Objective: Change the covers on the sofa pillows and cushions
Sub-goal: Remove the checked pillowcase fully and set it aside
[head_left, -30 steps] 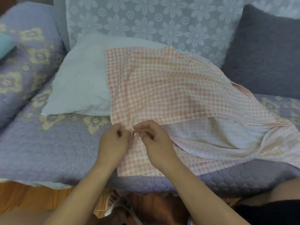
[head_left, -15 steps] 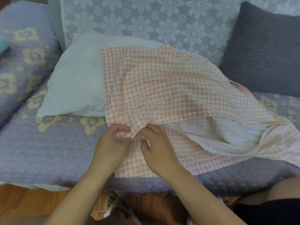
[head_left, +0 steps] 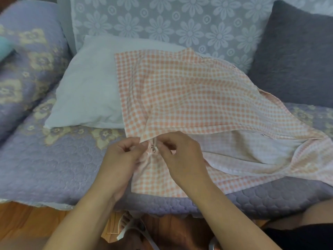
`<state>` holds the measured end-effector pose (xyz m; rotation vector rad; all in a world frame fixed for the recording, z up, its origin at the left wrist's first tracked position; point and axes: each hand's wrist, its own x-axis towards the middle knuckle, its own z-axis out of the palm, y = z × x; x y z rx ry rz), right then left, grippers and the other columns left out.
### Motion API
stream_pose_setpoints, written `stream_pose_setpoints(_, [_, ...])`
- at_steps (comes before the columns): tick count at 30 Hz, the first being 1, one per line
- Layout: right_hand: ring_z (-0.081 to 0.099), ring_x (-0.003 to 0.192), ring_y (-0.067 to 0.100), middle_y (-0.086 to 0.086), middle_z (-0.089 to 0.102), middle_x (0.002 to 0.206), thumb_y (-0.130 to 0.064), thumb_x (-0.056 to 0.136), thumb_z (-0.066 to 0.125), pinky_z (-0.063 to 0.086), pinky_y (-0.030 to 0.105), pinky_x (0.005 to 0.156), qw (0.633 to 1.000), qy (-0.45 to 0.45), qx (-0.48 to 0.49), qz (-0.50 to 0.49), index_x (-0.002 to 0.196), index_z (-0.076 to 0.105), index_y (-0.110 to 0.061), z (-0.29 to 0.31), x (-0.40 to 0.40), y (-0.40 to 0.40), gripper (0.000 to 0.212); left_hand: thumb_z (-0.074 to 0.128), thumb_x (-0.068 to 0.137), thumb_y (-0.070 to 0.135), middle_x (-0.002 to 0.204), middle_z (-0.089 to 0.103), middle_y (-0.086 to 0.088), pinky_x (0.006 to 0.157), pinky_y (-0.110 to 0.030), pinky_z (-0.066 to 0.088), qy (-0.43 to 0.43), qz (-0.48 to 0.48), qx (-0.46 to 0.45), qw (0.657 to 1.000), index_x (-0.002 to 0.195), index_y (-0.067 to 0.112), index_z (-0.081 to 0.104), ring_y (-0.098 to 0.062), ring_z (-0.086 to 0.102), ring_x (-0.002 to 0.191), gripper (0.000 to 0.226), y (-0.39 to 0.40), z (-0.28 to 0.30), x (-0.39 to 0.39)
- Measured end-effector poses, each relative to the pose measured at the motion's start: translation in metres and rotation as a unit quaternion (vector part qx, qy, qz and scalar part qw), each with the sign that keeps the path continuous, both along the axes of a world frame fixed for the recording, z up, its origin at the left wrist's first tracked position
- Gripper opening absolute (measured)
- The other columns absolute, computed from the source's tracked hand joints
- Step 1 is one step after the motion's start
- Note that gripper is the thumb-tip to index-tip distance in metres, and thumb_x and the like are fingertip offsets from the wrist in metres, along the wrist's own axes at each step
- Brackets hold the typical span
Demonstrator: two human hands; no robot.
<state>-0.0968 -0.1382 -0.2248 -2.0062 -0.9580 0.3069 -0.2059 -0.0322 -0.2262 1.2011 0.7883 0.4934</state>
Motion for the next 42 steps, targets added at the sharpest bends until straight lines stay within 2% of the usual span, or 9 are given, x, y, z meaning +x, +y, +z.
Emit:
stream_pose_setpoints(5, [0.057, 0.085, 0.001, -0.017, 0.055, 0.087, -0.033, 0.086, 0.075, 0.048, 0.017, 0.075, 0.999, -0.03, 0.001, -0.033, 0.093, 0.066, -0.027, -0.003, -0.014, -0.007, 0.012, 0.073, 0.085, 0.009, 0.093, 0.076, -0.019, 0.088, -0.041, 0.056, -0.016, 0.037, -0.022, 0.999, 0.079, 0.015, 0.076, -0.027, 0.073, 0.085, 0.009, -0.002, 0.002, -0.001])
stream_pose_setpoints(11, [0.063, 0.089, -0.004, -0.019, 0.07, 0.093, -0.039, 0.091, 0.067, 0.051, 0.018, 0.08, 1.0, 0.004, -0.02, -0.018, 0.105, 0.072, -0.032, -0.001, -0.02, -0.006, 0.016, 0.079, 0.071, 0.026, 0.09, 0.078, -0.011, 0.079, -0.037, 0.056, -0.019, 0.016, 0.05, 0.998, 0.079, 0.018, 0.076, -0.024, 0.074, 0.084, 0.011, -0.002, 0.003, -0.006])
stream_pose_setpoints(13, [0.063, 0.086, -0.003, -0.019, 0.072, 0.089, -0.037, 0.093, 0.064, 0.05, 0.015, 0.075, 0.999, -0.023, -0.03, -0.02, 0.102, 0.074, -0.034, 0.002, -0.02, -0.005, 0.013, 0.079, 0.072, 0.029, 0.09, 0.078, -0.01, 0.08, -0.04, 0.058, -0.006, 0.007, 0.077, 0.997, 0.085, 0.013, 0.076, -0.027, 0.075, 0.086, 0.021, -0.001, 0.003, -0.008])
stream_pose_setpoints(16, [0.062, 0.077, 0.003, -0.015, 0.07, 0.081, -0.036, 0.095, 0.057, 0.047, 0.017, 0.066, 0.995, -0.077, -0.064, -0.027, 0.095, 0.072, -0.033, 0.005, -0.024, -0.005, 0.015, 0.079, 0.082, 0.023, 0.086, 0.077, -0.006, 0.075, -0.039, 0.059, 0.023, 0.007, 0.122, 0.992, 0.088, 0.017, 0.077, -0.023, 0.074, 0.081, 0.008, -0.003, 0.004, -0.008])
stream_pose_setpoints(22, [0.045, 0.073, 0.005, -0.014, 0.049, 0.077, -0.036, 0.094, 0.042, 0.031, 0.018, 0.06, 0.983, -0.166, -0.058, -0.06, 0.083, 0.048, -0.027, 0.001, -0.032, -0.001, 0.016, 0.082, 0.084, 0.029, 0.079, 0.075, -0.009, 0.07, -0.058, 0.057, 0.049, 0.046, 0.196, 0.978, 0.09, 0.027, 0.076, -0.043, 0.067, 0.078, 0.009, -0.013, 0.004, -0.008])
stream_pose_setpoints(27, [0.048, 0.085, 0.009, -0.01, 0.053, 0.09, -0.025, 0.096, 0.049, 0.041, 0.023, 0.073, 0.983, -0.167, 0.017, -0.074, 0.089, 0.057, -0.019, 0.001, -0.038, 0.003, 0.012, 0.077, 0.087, 0.019, 0.082, 0.074, -0.005, 0.072, -0.051, 0.058, 0.029, 0.028, 0.219, 0.975, 0.094, 0.036, 0.075, -0.037, 0.066, 0.076, 0.018, -0.013, 0.012, -0.012])
stream_pose_setpoints(32, [0.046, 0.074, 0.009, -0.009, 0.05, 0.074, -0.019, 0.091, 0.058, 0.04, 0.026, 0.067, 0.978, -0.179, 0.064, -0.082, 0.078, 0.054, -0.018, 0.007, -0.037, 0.008, 0.013, 0.071, 0.091, 0.016, 0.076, 0.073, 0.003, 0.072, -0.038, 0.052, -0.006, 0.061, 0.178, 0.982, 0.091, 0.035, 0.078, -0.014, 0.058, 0.067, 0.02, -0.009, 0.016, -0.014])
stream_pose_setpoints(36, [0.047, 0.064, 0.009, -0.01, 0.05, 0.066, -0.023, 0.088, 0.058, 0.037, 0.025, 0.058, 0.983, -0.151, 0.005, -0.106, 0.071, 0.051, -0.02, 0.017, -0.031, 0.006, 0.019, 0.072, 0.091, 0.011, 0.079, 0.074, -0.001, 0.068, -0.037, 0.055, 0.008, 0.107, 0.186, 0.977, 0.084, 0.034, 0.078, -0.015, 0.06, 0.066, 0.024, -0.001, 0.018, -0.018])
stream_pose_setpoints(42, [0.052, 0.056, 0.012, -0.004, 0.057, 0.062, -0.022, 0.093, 0.058, 0.042, 0.033, 0.055, 0.969, -0.094, -0.051, -0.221, 0.073, 0.052, -0.019, 0.011, 0.027, -0.034, 0.021, 0.068, 0.093, 0.008, 0.09, 0.075, 0.011, 0.064, -0.014, 0.05, 0.065, 0.178, 0.193, 0.963, 0.083, 0.027, 0.075, 0.001, 0.067, 0.08, 0.022, 0.046, 0.014, -0.036])
